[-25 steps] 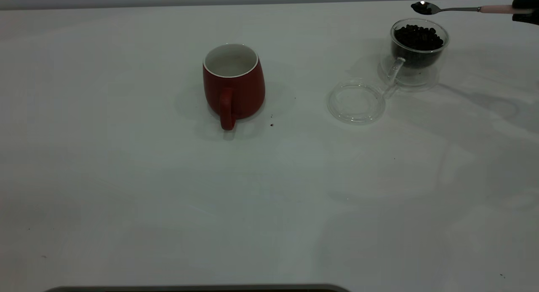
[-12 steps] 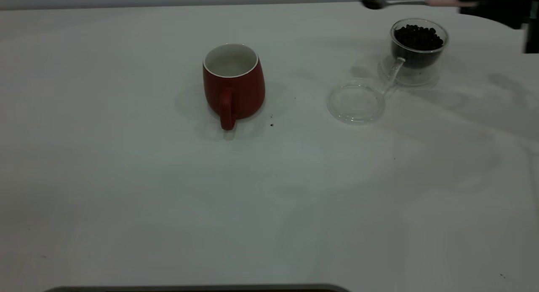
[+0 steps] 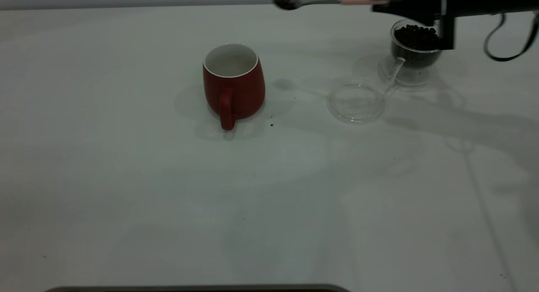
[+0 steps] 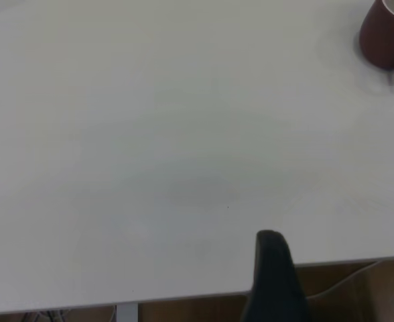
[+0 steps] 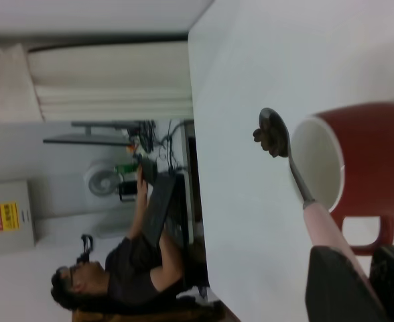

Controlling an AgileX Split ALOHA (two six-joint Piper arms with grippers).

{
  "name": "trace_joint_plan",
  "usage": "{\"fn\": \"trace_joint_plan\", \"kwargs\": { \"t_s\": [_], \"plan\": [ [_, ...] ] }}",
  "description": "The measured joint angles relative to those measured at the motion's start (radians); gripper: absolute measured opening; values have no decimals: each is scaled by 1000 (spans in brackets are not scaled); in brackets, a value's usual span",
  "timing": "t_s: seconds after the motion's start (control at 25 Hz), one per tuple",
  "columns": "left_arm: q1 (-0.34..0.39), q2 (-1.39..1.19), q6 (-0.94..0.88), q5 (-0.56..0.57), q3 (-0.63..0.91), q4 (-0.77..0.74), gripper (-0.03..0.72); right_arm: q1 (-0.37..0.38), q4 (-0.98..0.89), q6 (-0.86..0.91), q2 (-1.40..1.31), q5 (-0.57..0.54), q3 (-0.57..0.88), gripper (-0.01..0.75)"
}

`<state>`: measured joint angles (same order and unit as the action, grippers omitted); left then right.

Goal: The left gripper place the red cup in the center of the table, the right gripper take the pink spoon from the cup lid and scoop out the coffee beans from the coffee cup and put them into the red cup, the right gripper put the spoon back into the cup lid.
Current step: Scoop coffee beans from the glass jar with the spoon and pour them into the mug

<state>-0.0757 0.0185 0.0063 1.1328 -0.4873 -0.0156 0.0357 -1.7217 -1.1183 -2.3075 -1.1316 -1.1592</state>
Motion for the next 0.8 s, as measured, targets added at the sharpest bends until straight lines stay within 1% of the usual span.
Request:
{"fn": "trace_joint_plan", "kwargs": {
  "t_s": [0.16, 0.52, 0.8],
  "plan": [
    [0, 0, 0, 0, 0, 0, 569, -58, -35, 0, -1, 29, 0, 113],
    [0, 0, 2, 0, 0, 0, 569, -139, -48, -23, -2, 106, 0, 113],
    [0, 0, 2, 0, 0, 0, 569, -157, -52, -88, -2, 156, 0, 113]
  ]
}}
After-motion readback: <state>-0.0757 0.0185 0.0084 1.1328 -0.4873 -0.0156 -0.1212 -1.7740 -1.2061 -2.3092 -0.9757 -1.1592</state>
